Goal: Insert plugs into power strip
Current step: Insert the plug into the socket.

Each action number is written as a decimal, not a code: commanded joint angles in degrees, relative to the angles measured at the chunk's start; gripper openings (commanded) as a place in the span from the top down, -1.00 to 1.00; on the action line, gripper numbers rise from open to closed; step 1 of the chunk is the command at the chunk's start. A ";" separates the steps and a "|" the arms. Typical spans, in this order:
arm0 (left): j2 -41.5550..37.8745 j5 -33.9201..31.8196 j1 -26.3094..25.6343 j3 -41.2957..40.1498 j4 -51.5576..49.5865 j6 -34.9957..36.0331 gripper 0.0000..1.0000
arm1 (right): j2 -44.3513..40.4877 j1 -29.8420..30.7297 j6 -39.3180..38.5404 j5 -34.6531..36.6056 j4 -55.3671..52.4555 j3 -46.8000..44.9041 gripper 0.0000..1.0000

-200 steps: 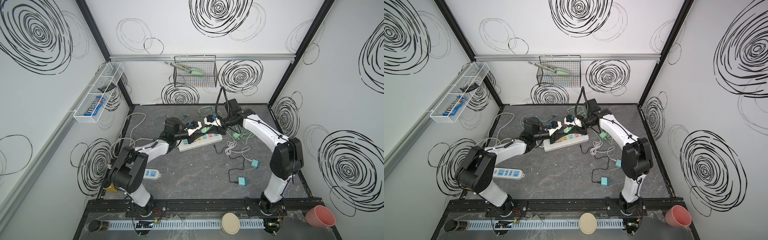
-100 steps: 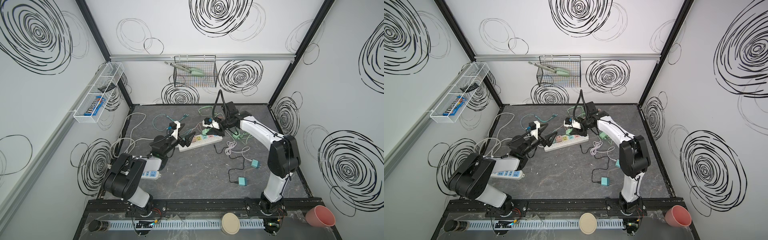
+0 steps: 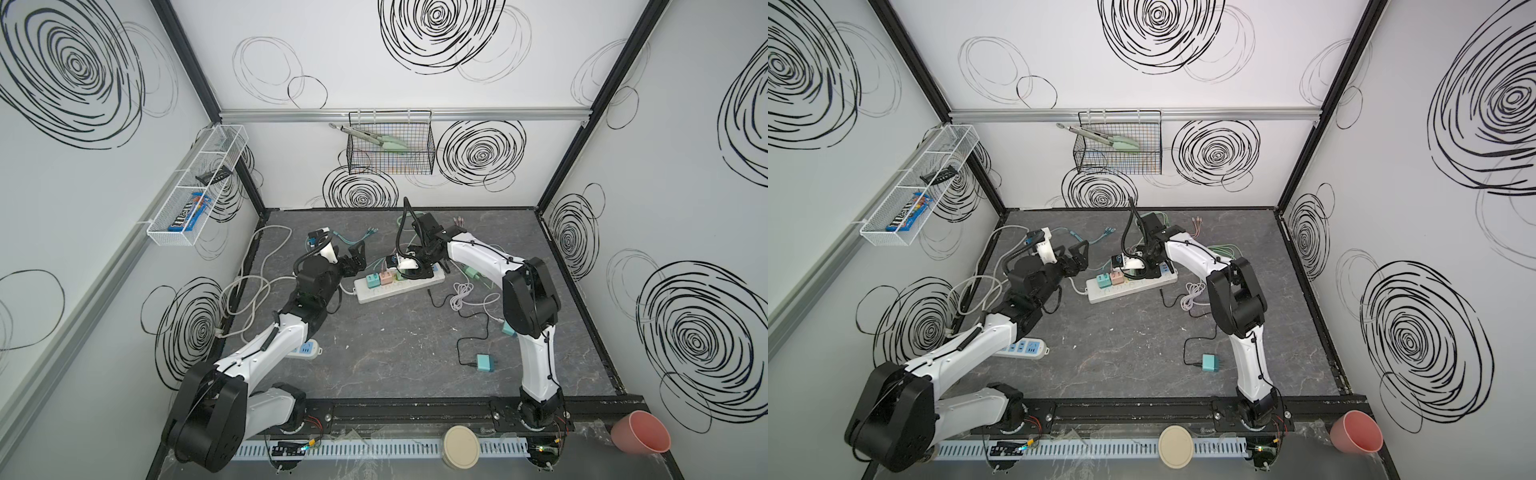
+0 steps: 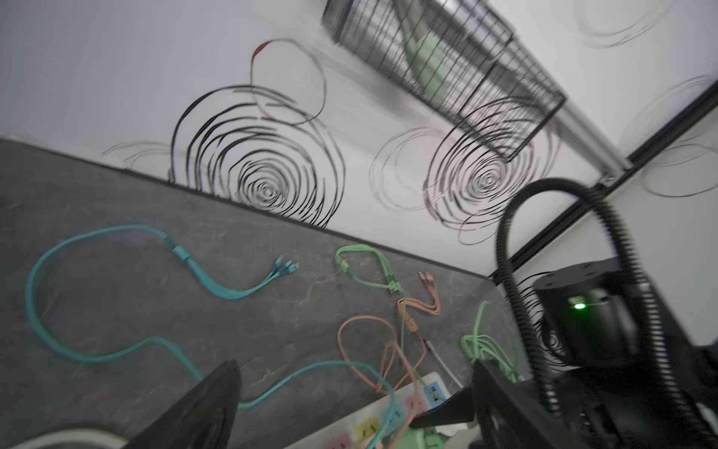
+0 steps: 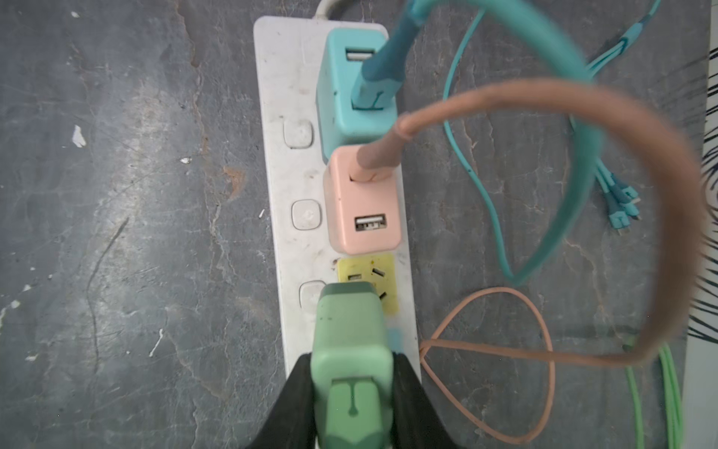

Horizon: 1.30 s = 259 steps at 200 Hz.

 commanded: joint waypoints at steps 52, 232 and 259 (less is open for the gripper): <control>-0.55 -4.10 3.22 -0.10 -18.85 -6.44 -0.93 | 1.04 2.12 -2.84 6.55 0.55 0.46 1.00; 0.97 1.15 4.29 -2.09 -15.53 -4.73 -0.92 | 10.75 5.29 11.11 12.46 -17.36 10.23 1.00; 0.75 1.16 4.21 -2.37 -15.28 -4.25 -0.92 | 13.85 6.41 11.10 17.30 -15.19 8.45 1.00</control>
